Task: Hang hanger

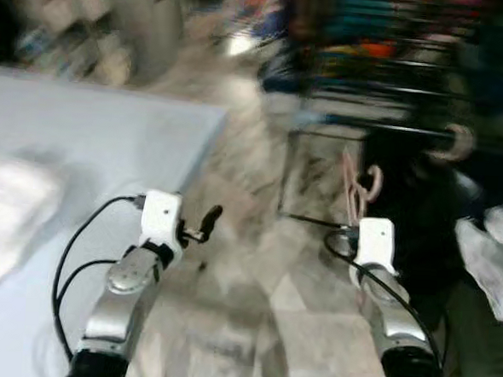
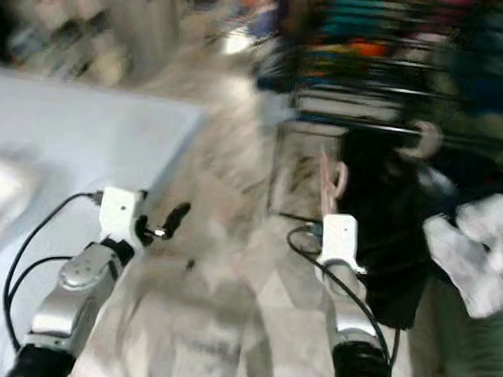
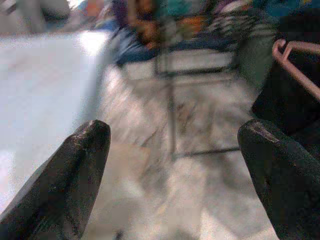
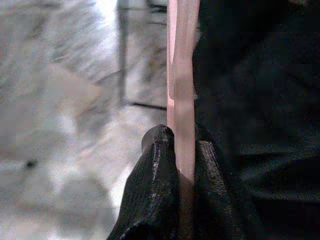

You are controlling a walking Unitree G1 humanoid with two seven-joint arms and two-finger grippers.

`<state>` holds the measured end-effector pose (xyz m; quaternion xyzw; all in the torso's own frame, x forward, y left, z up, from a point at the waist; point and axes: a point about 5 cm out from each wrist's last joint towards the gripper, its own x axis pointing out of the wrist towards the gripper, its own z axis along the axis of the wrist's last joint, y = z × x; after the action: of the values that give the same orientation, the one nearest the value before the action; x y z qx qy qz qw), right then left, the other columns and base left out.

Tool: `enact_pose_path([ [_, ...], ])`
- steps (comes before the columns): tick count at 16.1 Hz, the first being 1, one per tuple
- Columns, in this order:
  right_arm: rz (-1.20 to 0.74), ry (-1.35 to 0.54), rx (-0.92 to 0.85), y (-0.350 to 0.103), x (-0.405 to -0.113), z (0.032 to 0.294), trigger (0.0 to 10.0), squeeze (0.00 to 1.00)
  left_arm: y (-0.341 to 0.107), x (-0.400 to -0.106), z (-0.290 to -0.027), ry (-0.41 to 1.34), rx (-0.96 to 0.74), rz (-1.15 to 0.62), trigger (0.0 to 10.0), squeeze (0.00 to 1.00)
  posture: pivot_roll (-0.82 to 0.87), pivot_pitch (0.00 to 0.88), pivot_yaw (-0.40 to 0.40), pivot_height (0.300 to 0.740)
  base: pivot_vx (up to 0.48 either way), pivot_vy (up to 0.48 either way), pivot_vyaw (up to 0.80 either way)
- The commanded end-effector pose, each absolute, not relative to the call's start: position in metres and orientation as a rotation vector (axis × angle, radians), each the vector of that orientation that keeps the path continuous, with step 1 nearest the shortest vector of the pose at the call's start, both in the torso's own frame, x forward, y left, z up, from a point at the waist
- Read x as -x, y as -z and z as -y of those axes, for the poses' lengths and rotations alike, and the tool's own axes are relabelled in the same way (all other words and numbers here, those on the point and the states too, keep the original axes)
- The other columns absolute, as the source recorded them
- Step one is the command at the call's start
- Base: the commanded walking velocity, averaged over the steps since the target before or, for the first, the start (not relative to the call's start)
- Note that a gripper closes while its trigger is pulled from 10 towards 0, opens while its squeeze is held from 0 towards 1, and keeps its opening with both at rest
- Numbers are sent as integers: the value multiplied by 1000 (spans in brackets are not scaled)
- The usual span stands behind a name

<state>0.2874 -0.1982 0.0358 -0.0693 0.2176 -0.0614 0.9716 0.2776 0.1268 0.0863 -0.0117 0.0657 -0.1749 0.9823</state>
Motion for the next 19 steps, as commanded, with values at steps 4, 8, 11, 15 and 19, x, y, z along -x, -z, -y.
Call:
enact_pose_path([
  [4, -412, 159, 162, -40, -288, 208, 10000, 0, -88, -276, -114, 407, 42, -133, 10000, 0, -59, 0, 49, 740, 378, 297, 0],
  [8, -407, 158, 169, -39, -287, 206, 10000, 0, -88, -276, -112, 419, 39, -137, 10000, 0, -58, 0, 49, 740, 316, 362, 0],
  [11, -398, 153, 169, -39, -286, 204, 10000, 0, -89, -275, -111, 432, 27, -126, 10000, 0, -57, 0, 49, 740, 341, 330, 0],
  [15, -368, 144, 189, -42, -287, 201, 10000, 0, -89, -272, -109, 445, 47, -123, 10000, 0, -53, 0, 48, 740, 219, 0, 0],
  [19, -304, 102, 224, -56, -300, 198, 10000, 0, -88, -268, -106, 461, 41, -126, 10000, 0, -49, 0, 46, 740, 0, 0, 0],
])
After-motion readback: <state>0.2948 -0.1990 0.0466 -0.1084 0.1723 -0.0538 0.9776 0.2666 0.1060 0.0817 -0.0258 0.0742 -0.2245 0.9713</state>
